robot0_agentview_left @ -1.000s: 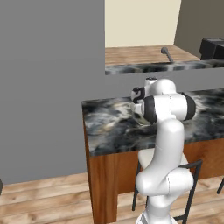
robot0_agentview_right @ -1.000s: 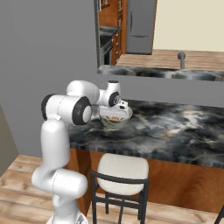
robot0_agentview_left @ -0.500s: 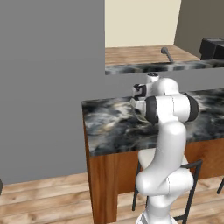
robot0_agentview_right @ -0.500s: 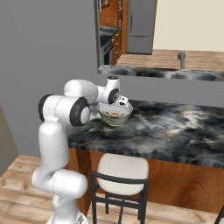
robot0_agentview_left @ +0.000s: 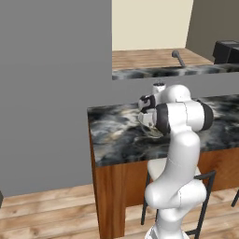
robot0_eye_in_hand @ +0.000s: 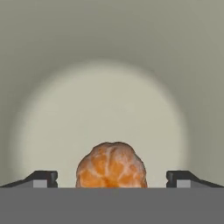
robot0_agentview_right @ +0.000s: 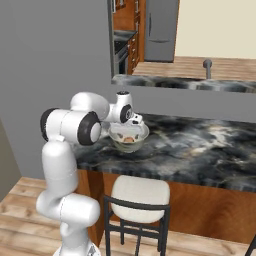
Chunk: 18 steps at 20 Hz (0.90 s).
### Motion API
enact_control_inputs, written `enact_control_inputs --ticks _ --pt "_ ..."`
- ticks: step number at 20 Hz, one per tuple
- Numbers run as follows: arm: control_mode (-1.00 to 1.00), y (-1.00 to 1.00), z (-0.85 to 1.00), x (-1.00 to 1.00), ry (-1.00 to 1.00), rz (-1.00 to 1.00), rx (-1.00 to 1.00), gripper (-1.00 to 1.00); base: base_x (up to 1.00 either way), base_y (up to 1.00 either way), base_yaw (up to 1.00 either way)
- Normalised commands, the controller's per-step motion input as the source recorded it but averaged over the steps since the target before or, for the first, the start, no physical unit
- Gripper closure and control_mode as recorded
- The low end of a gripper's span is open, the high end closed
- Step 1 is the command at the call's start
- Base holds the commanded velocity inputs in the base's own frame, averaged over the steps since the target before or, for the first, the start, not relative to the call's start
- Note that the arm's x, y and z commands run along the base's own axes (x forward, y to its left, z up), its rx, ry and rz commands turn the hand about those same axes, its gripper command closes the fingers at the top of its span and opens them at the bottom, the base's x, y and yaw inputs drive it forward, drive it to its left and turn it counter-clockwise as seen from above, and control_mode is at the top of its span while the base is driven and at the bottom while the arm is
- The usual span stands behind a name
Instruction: Take the fruits from the plate on the dining counter and place two fruits in each bowl.
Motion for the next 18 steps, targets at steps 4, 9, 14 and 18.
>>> enact_control_inputs --ticks 4,9,14,18 --pt "-1.00 0.00 -0.10 0.00 -0.23 0.00 0.00 -1.00 0.00 0.00 0.00" --pt "-1.00 0.00 0.87 -0.17 -0.16 0.00 0.00 -1.00 0.00 0.00 0.00" --pt "-1.00 -0.02 1.00 -0.47 -0.03 0.00 0.00 -1.00 0.00 0.00 0.00" --pt "-1.00 -0.04 0.97 -0.92 0.00 -0.04 0.00 -1.00 0.00 0.00 0.00"
